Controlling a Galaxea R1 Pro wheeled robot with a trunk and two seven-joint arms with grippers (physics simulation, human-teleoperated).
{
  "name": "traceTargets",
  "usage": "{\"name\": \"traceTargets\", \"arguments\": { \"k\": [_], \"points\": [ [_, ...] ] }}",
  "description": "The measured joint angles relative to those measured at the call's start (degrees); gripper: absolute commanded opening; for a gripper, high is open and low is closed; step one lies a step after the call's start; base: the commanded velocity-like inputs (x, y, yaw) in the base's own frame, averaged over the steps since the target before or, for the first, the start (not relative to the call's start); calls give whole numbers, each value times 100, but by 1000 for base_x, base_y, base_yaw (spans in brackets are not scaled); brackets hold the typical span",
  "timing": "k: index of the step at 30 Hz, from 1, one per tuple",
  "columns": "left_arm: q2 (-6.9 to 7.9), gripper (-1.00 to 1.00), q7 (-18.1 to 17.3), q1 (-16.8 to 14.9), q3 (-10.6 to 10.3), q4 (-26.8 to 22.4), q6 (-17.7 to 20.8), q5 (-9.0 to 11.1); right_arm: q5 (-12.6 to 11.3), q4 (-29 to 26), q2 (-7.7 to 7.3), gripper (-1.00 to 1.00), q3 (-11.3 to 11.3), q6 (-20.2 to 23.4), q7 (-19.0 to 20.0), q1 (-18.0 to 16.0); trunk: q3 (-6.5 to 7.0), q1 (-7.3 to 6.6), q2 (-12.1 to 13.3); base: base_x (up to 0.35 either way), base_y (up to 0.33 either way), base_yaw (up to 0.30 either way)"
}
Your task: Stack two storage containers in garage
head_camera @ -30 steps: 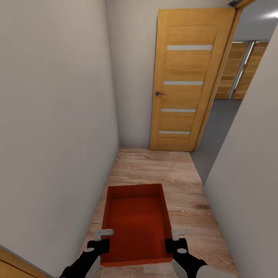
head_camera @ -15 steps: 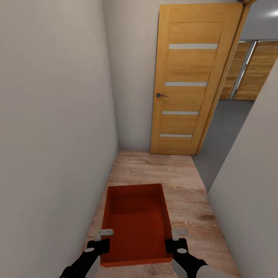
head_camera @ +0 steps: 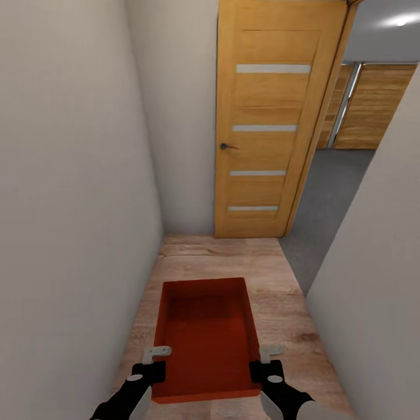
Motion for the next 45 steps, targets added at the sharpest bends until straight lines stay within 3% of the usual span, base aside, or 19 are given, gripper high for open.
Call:
{"name": "traceTargets", "arguments": {
  "k": [45],
  "points": [
    [5, -100, -2, 0, -8, 3, -6, 11, -3, 1, 4, -100, 6, -3, -7, 0, 0, 0, 0, 322, 0, -2]
  ]
}}
